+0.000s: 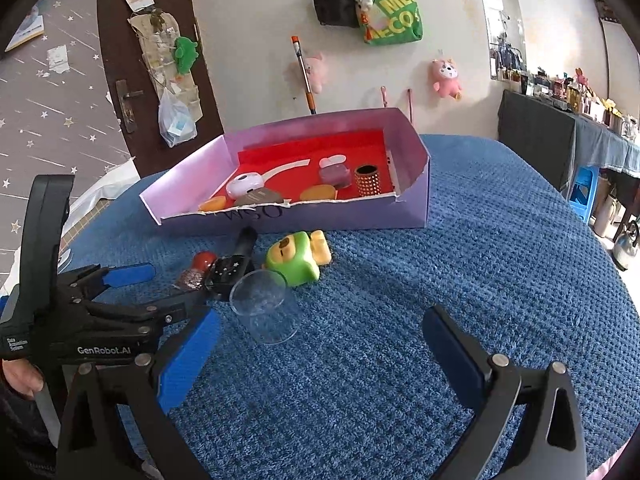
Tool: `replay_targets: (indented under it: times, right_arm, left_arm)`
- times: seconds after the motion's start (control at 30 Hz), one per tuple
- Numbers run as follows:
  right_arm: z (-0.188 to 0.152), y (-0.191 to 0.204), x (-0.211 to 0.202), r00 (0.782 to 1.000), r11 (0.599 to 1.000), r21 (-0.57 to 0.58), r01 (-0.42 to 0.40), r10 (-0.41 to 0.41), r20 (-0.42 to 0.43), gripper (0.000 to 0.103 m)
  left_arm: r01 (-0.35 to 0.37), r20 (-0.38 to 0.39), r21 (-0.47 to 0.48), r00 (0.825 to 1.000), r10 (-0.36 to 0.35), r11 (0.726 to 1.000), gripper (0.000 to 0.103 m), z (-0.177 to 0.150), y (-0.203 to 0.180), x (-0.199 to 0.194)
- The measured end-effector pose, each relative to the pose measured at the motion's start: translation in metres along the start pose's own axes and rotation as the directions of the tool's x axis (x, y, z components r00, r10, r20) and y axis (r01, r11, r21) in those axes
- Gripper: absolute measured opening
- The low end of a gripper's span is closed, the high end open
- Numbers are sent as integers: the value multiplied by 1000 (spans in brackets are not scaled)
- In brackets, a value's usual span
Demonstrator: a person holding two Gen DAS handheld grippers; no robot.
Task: Organize rigid objects
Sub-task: 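Lift both tools out of the box toward the remaining objects, then grasp the glitter nail polish with the left tool while the right tool grasps the clear plastic cup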
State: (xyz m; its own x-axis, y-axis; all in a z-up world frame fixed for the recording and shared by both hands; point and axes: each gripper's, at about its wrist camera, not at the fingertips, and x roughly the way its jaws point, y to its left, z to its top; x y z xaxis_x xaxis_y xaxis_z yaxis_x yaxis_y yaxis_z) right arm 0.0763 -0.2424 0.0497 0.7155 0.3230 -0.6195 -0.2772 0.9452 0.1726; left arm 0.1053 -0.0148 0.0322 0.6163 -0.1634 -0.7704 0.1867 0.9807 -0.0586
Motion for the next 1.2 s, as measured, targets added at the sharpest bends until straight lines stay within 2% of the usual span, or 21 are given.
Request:
replay_targets:
  times: [0.17,0.4,0.53,0.63,0.87,1.0,1.2]
  right_arm:
    - [1,1,8,1000,1000,-1,-12,12,-18,103]
    - [5,11,16,999,999,-29,-22,21,-35,103]
    - [7,18,22,998,998,-54,-30,27,-51,103]
    - [8,22,29,997,997,-81,-8,2,-74,103]
    - [7,23,38,995,997,-78,14,-22,-97,103]
    - [2,25,37,994,997,-68,37,-44,-98,99]
    - [-19,28,25,994,995,-80,60,-67,-91,99]
  left_arm:
    - [14,12,-7,1000,-14,1000,97,-2,16,-9]
    - [-76,52,-9,996,76,997,97,-2,35,-29]
    - [-16,37,3,999,16,1000,97,1,32,-25]
    - [-29,21,31,999,28,999,97,4,25,-13]
    - [-39,-2,32,999,39,999,96,9,26,0]
    - [-4,-18,18,1000,5,1000,96,-2,27,-6]
    - [-25,-14,34,1000,25,999,96,-15,25,-9]
